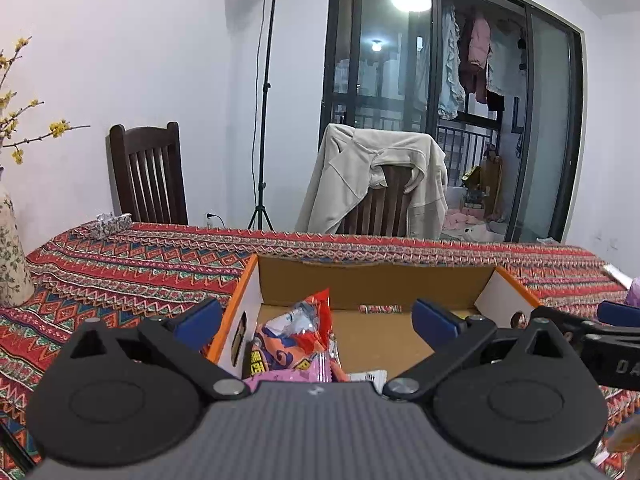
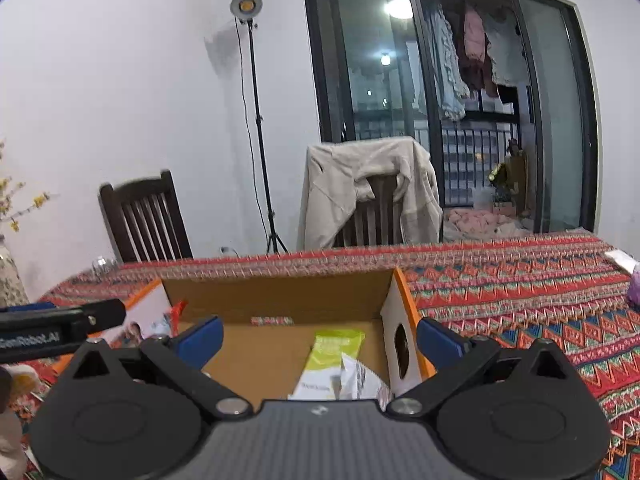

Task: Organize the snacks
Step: 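Move both open tools back from the box to the snack pile, then grasp a torn white-and-orange packet with the left tool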

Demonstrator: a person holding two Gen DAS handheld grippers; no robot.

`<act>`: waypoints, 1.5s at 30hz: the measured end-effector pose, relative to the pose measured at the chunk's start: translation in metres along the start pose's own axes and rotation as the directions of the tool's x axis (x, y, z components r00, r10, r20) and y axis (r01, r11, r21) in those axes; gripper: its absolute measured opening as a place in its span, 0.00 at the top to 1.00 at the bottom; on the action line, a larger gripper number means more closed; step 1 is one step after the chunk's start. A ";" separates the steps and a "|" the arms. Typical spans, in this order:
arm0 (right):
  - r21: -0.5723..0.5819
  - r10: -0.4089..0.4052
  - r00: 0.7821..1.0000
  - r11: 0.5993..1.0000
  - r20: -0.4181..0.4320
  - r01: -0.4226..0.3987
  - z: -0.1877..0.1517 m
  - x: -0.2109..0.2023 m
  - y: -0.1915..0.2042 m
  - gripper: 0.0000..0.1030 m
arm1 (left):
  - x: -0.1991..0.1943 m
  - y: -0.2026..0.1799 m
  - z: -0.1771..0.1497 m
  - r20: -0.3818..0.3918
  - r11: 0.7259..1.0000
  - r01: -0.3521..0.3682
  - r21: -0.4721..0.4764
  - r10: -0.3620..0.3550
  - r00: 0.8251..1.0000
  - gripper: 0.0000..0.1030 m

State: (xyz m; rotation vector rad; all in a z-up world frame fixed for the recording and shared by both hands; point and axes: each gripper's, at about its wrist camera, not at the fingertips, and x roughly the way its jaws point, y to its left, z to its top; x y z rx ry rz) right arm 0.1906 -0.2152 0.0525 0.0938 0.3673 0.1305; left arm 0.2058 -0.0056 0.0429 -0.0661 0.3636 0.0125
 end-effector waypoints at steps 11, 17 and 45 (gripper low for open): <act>-0.004 0.018 1.000 1.000 0.017 -0.018 0.002 -0.070 0.011 0.00 | -0.068 0.008 0.017 -0.004 0.998 0.017 -0.059 -0.017 1.000 0.00; 0.016 0.021 1.000 1.000 -0.021 -0.021 -0.026 -0.108 0.016 0.00 | -0.111 0.005 -0.009 -0.036 0.998 0.020 -0.055 -0.022 0.999 0.00; 0.002 0.023 0.995 1.000 -0.100 -0.023 -0.119 -0.180 0.027 0.00 | -0.149 0.010 -0.121 -0.269 0.991 -0.118 -0.057 0.099 0.958 0.00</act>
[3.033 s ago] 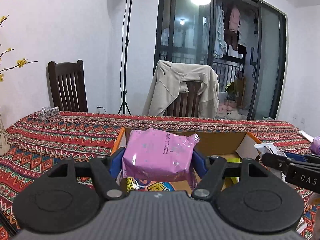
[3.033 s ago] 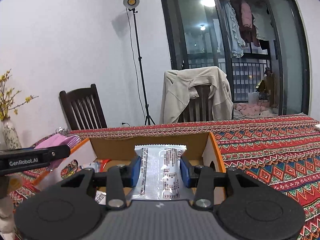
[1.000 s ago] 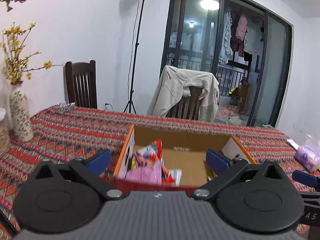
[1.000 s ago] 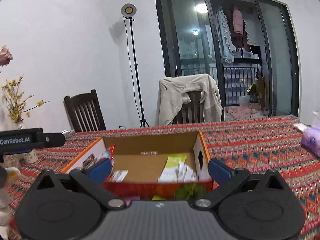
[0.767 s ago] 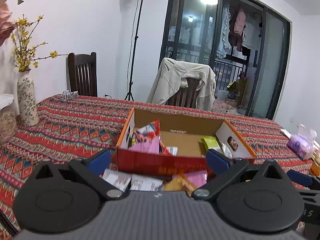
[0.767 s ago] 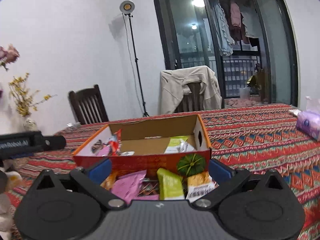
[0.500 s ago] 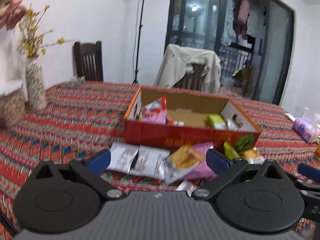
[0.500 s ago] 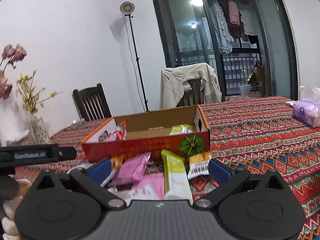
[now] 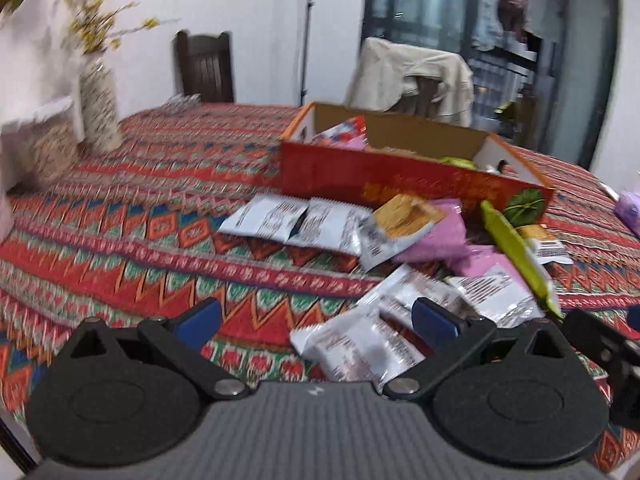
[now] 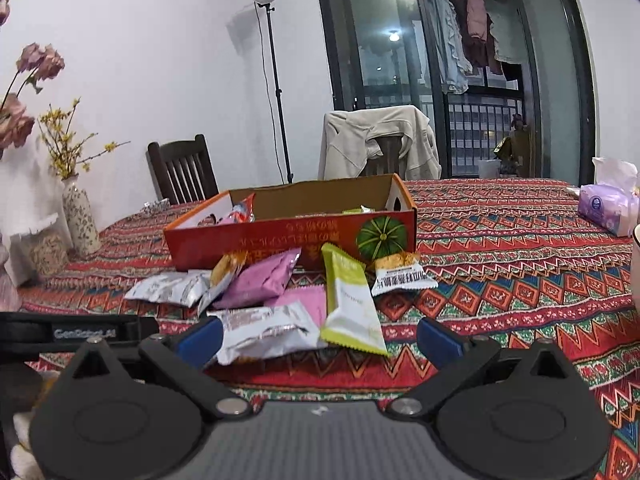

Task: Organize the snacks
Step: 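Grasp a torn white-and-orange packet with the left tool, then grasp a white packet with the right tool while the left tool holds its packet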

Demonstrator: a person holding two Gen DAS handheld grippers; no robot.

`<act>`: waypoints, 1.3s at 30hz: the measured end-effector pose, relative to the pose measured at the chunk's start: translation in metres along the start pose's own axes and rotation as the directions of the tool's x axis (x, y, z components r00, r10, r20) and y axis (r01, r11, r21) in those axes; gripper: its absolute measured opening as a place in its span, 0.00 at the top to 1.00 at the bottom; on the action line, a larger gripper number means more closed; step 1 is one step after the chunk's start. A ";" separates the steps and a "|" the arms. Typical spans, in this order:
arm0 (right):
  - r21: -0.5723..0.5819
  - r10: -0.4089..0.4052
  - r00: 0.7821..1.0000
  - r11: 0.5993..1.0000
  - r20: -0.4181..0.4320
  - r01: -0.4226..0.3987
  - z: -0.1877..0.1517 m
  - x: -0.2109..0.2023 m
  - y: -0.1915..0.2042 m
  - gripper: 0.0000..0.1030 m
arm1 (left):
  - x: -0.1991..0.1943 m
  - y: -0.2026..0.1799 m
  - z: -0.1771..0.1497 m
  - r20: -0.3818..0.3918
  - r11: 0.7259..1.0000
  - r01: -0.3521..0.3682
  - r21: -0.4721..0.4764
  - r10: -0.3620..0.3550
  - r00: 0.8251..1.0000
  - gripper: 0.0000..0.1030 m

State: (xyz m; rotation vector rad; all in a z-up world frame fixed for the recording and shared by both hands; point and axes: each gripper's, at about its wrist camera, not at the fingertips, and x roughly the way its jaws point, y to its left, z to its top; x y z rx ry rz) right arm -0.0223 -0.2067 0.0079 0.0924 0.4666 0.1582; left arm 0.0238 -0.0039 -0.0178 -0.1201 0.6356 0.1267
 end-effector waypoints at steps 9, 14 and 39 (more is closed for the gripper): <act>0.009 -0.023 1.000 1.000 -0.011 0.023 -0.008 -0.001 -0.003 0.00 | 0.016 -0.007 -0.004 -0.063 0.997 -0.038 -0.072 0.033 0.997 0.04; 0.005 -0.039 0.999 0.999 -0.031 0.039 -0.012 0.007 -0.004 0.00 | 0.017 -0.011 -0.009 -0.074 0.998 -0.050 -0.047 0.047 0.996 0.44; -0.008 0.004 1.000 1.000 0.006 -0.004 -0.007 0.005 0.005 0.04 | -0.022 0.008 -0.002 0.083 0.997 0.078 -0.020 -0.076 0.994 0.80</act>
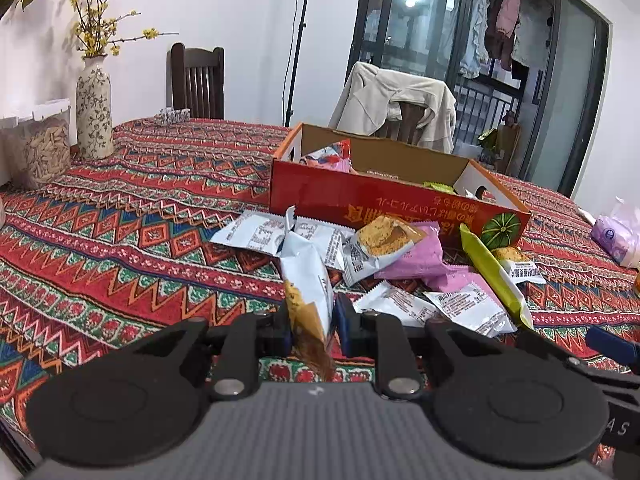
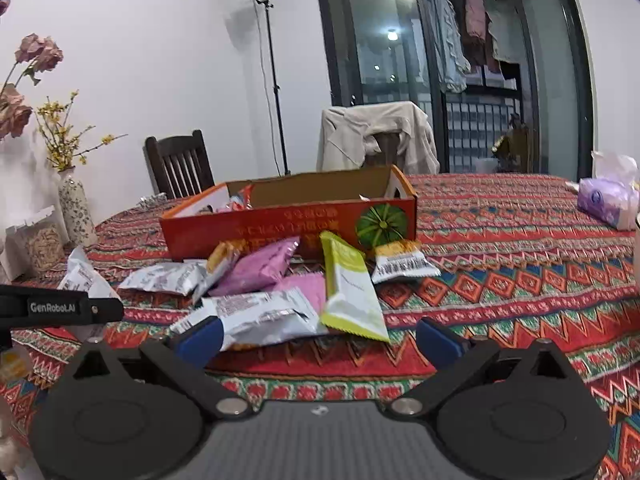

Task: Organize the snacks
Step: 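Grasp a white packet with the right tool while the left tool holds its packet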

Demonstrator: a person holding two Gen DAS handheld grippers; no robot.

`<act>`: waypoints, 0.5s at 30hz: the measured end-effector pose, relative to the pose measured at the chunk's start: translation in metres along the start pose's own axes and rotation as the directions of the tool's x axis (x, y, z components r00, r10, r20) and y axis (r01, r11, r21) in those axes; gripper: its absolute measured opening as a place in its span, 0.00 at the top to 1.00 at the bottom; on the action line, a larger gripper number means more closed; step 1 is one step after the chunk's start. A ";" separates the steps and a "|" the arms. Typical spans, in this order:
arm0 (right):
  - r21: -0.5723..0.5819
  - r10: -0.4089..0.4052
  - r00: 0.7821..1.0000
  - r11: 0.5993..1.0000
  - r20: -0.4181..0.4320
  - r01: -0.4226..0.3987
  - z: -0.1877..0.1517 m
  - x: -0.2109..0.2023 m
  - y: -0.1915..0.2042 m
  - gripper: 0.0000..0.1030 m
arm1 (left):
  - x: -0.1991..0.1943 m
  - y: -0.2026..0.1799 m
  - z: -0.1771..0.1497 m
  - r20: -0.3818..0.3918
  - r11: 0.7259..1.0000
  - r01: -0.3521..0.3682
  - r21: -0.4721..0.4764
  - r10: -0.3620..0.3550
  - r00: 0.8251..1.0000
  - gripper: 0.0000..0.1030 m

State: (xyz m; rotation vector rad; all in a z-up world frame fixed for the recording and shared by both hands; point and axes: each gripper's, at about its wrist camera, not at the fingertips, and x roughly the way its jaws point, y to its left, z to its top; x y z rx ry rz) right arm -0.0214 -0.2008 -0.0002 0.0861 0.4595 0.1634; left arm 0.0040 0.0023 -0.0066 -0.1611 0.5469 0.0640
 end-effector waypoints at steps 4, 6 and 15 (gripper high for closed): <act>-0.044 0.042 0.999 0.998 0.015 -0.041 0.005 0.007 0.014 0.24 | 0.002 0.005 0.002 0.000 1.000 -0.005 -0.005 0.005 1.000 0.80; -0.078 0.042 0.999 0.996 0.022 -0.040 0.006 0.014 0.026 0.28 | 0.002 0.009 0.004 0.002 1.000 -0.014 -0.008 0.014 1.000 0.80; -0.157 -0.011 0.997 0.988 -0.077 -0.001 0.007 0.059 0.053 0.31 | 0.004 0.025 0.006 0.009 0.999 -0.025 -0.023 0.026 1.000 0.80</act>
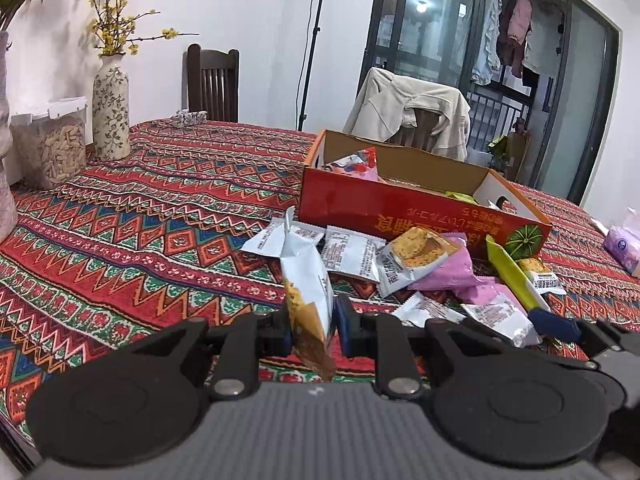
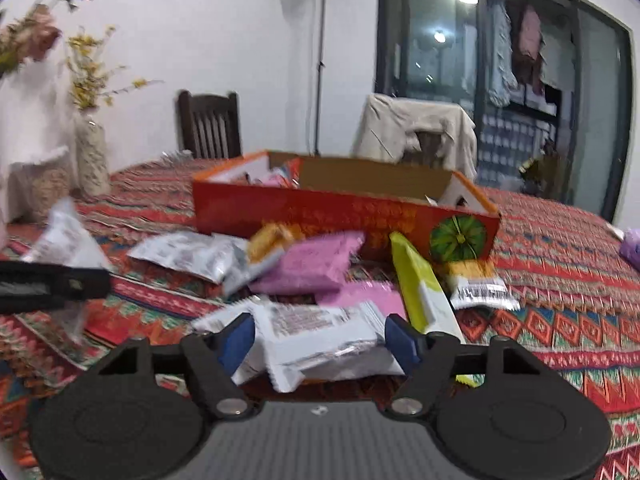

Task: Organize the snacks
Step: 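Grasp a white packet with the right tool while the left tool holds its packet, then carry both packets into the box and open both tools to release them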

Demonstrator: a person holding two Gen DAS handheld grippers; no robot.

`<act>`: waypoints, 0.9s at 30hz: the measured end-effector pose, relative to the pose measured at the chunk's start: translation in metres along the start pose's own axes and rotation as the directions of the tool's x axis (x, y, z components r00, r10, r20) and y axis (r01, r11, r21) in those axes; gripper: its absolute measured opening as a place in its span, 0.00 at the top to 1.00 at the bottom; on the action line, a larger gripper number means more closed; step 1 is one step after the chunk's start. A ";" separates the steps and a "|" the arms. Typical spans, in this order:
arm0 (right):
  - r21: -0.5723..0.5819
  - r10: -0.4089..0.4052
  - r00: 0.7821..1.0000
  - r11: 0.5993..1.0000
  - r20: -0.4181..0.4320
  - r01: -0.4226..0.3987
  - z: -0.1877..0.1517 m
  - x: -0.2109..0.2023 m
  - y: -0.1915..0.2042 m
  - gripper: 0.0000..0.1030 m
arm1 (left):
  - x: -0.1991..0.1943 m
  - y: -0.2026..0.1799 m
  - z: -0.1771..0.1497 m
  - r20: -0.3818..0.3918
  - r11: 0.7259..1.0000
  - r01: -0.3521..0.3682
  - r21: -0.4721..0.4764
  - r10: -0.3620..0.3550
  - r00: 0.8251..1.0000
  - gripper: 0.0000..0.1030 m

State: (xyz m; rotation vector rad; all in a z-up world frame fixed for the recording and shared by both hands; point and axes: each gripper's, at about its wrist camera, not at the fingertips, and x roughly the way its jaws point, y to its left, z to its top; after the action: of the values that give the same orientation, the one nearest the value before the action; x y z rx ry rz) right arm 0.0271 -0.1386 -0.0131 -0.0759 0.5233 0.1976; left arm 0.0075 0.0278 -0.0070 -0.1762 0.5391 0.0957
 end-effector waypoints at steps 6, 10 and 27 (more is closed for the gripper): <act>0.084 0.029 0.999 0.996 -0.040 -0.025 0.001 0.001 -0.019 0.39 | 0.002 0.005 0.000 -0.005 1.000 0.007 -0.024 -0.007 1.000 0.80; 0.126 0.048 0.998 0.991 -0.026 -0.045 0.004 -0.007 -0.027 0.49 | 0.000 0.002 0.001 -0.003 1.000 0.010 -0.017 -0.011 1.000 0.80; 0.393 0.137 0.990 0.909 0.039 -0.141 0.020 -0.021 -0.092 0.54 | -0.005 -0.013 0.018 0.030 1.000 0.023 0.019 -0.023 0.999 0.80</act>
State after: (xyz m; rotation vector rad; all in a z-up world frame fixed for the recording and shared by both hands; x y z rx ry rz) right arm 0.0380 -0.2294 0.0165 0.3592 0.5503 0.2278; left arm 0.0139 0.0187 0.0132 -0.1624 0.5072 0.0708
